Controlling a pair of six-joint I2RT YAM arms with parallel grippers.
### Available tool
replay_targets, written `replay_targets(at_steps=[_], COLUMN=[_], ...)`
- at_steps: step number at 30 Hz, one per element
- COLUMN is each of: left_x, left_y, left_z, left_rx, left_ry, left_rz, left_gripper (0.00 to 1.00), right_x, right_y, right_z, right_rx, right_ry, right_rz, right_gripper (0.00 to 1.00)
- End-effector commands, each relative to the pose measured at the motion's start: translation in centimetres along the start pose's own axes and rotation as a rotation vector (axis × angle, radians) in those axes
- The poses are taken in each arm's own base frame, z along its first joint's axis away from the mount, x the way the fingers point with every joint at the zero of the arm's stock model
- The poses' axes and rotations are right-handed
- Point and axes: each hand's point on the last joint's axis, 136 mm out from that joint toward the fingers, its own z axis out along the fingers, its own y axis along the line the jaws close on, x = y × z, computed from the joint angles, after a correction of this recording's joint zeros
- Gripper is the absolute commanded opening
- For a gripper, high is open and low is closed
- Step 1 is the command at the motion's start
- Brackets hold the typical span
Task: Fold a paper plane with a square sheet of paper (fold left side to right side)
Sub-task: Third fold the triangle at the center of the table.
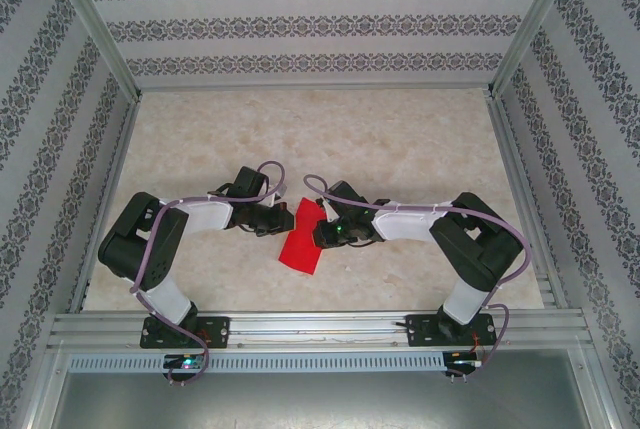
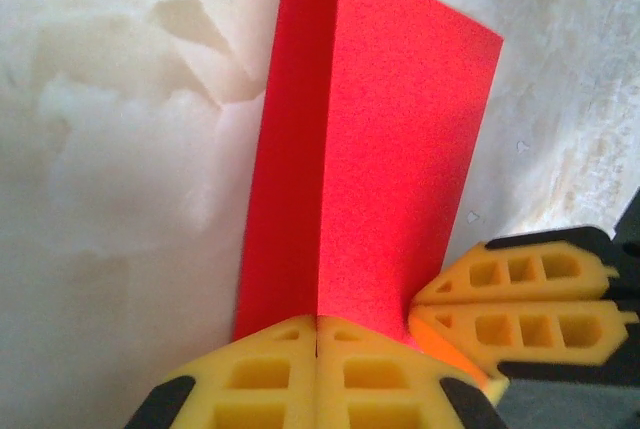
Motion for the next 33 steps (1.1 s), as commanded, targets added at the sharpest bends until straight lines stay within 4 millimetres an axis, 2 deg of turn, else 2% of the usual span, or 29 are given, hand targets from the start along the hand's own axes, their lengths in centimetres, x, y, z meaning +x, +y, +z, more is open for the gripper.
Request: replay_targets(at_steps=[1,4,7,10,14,19,26,33], left_x=[0.3,0.5,0.5,0.4,0.1,-0.2,0.0,0.1], left_y=[-0.7,-1.1,-0.9,-0.6,-0.6,-0.8,-0.9,-1.1], left_z=[-0.2,-0.4,-0.8,-1.3,-1.7,-1.6,-1.0,-0.6], left_rx=[0.008,0.010,-0.016,-0.029,0.003,0.031,0.046,0.049], left_ry=[0.006,-0.004,-0.035,-0.091,-0.161,-0.195,-0.182,-0.171], left_rz=[-0.001,-0.020,-0.057,-0.109,-0.190,-0.248,-0.271,-0.271], left_gripper=[0.00,0.00,0.00,0.00,0.00,0.00,0.00,0.00], right_x=[-1.9,-2.3,-1.7,-0.9,0.7,2.5,4.8,5.0], right_y=[0.8,1.2,1.5,2.0,3.2,4.8,6.8,7.7], right_z=[-2.3,-4.2,-6.0,-7.4,-8.0,-7.1,-3.9,-1.8], right_rx=[0.013,0.025,0.050,0.066,0.081,0.149,0.279,0.347], right_ry=[-0.076,-0.142,-0.211,-0.274,-0.320,-0.322,-0.258,-0.236], right_rz=[-0.051,-0.083,-0.134,-0.198,-0.305,-0.469,-0.689,-0.764], right_gripper=[0.20,0.34,0.46,0.54,0.59,0.64,0.71,0.74])
